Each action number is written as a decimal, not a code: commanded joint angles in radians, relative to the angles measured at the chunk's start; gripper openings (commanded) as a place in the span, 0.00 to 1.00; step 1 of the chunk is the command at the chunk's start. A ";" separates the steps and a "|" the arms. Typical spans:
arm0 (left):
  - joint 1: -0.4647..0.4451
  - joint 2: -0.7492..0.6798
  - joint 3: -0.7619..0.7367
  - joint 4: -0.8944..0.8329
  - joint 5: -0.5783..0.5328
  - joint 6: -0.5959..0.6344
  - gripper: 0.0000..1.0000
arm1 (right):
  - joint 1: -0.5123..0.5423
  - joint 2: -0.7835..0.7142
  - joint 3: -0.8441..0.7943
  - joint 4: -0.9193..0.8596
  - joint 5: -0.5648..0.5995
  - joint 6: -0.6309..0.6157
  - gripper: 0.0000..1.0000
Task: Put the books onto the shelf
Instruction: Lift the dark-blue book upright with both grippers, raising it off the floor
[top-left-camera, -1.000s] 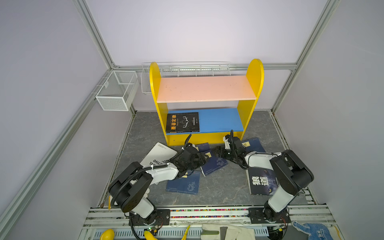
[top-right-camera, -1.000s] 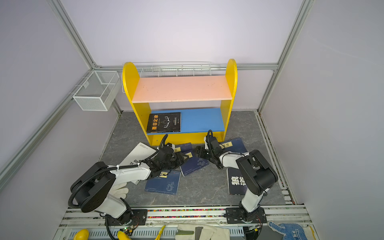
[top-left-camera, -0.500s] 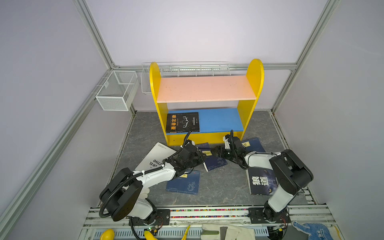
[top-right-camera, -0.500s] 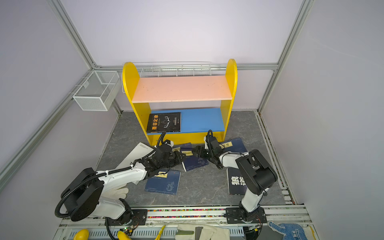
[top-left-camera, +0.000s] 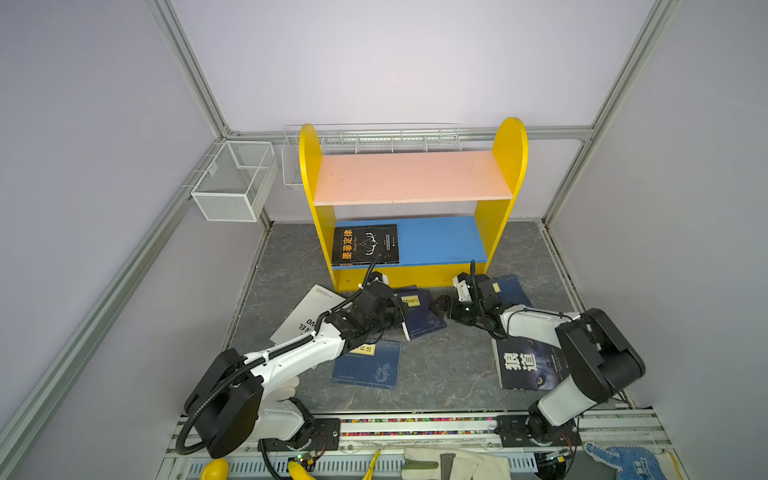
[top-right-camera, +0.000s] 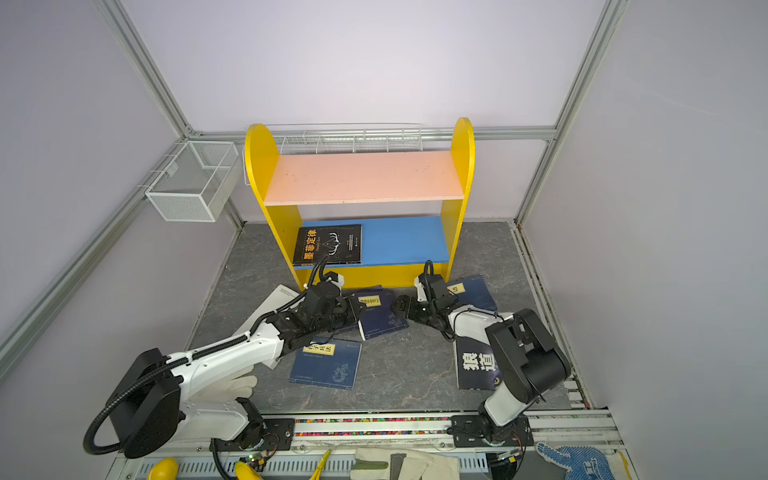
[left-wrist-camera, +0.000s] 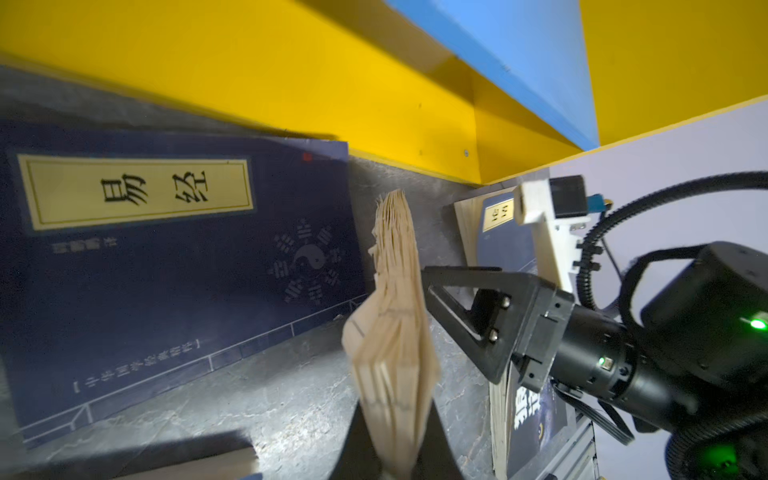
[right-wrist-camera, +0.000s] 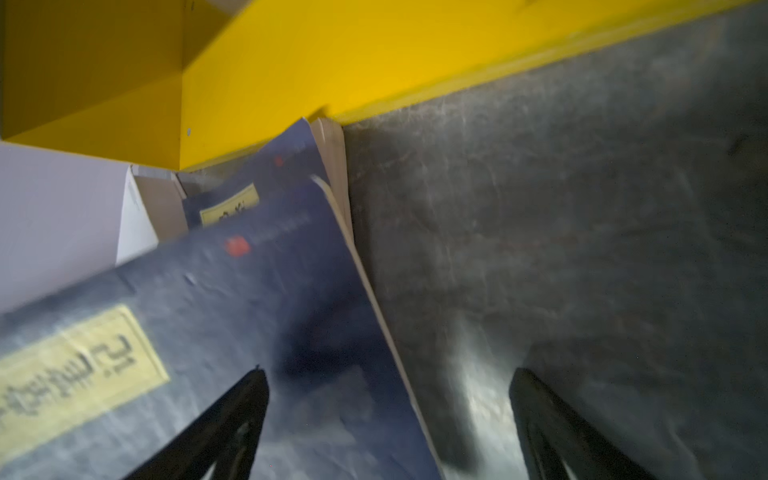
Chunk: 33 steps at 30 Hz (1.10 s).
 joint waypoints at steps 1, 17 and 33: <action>0.032 -0.088 0.070 -0.045 0.060 0.105 0.00 | -0.056 -0.158 -0.013 -0.038 -0.206 -0.044 0.89; 0.280 -0.272 0.269 -0.158 0.600 0.226 0.00 | -0.096 -0.503 0.008 0.063 -0.558 0.070 0.88; 0.325 -0.191 0.262 0.127 0.882 0.142 0.00 | -0.065 -0.521 0.015 0.262 -0.616 0.300 0.57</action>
